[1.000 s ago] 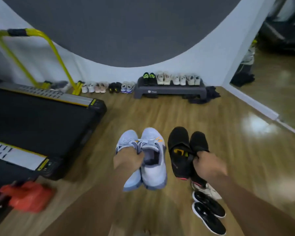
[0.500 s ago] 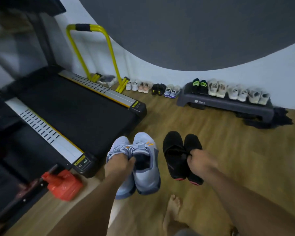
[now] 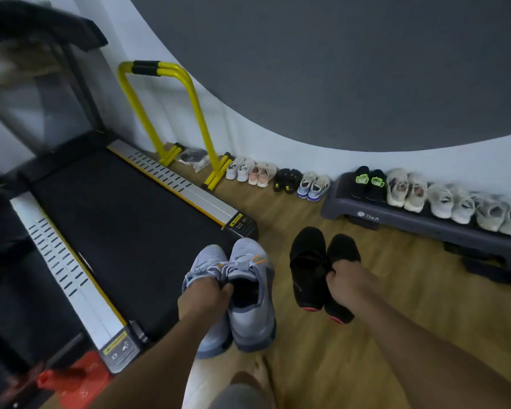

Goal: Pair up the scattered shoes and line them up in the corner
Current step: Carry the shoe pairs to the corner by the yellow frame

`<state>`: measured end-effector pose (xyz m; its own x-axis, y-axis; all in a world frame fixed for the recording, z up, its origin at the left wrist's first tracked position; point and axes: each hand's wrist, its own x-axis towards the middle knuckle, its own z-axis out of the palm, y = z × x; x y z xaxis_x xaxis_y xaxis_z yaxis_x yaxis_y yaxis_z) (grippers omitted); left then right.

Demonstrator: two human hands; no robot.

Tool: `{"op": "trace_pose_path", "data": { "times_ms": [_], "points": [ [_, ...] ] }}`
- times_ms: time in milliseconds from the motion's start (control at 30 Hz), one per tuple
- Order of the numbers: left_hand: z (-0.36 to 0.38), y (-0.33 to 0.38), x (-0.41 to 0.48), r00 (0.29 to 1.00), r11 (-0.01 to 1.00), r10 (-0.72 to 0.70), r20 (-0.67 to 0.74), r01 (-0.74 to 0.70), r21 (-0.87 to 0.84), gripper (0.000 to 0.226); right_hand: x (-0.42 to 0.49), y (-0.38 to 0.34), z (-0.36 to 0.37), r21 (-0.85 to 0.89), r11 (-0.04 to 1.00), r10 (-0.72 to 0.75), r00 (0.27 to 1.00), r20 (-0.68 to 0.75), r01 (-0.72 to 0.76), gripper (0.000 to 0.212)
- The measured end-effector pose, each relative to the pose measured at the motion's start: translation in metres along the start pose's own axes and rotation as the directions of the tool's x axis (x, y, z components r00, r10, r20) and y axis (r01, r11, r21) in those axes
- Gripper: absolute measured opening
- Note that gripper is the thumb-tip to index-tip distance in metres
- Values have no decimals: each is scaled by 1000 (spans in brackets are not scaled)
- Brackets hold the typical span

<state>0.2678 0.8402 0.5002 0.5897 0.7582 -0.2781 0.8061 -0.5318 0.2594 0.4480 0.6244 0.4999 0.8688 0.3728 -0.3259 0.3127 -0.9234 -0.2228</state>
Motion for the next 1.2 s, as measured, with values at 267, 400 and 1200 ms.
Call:
{"op": "trace_pose_path", "data": {
  "times_ms": [267, 400, 1200],
  "points": [
    [27, 63, 163, 978, 994, 105, 178, -111, 24, 23, 140, 3, -28, -3, 999, 46, 999, 28, -46, 26],
    [27, 103, 237, 958, 987, 143, 250, -158, 41, 25, 209, -2, -39, -34, 997, 74, 996, 48, -73, 26],
    [-36, 134, 608, 864, 932, -361, 350, 329, 150, 48, 615, -191, -13, 48, 998, -42, 940, 337, 27, 25]
  ]
}}
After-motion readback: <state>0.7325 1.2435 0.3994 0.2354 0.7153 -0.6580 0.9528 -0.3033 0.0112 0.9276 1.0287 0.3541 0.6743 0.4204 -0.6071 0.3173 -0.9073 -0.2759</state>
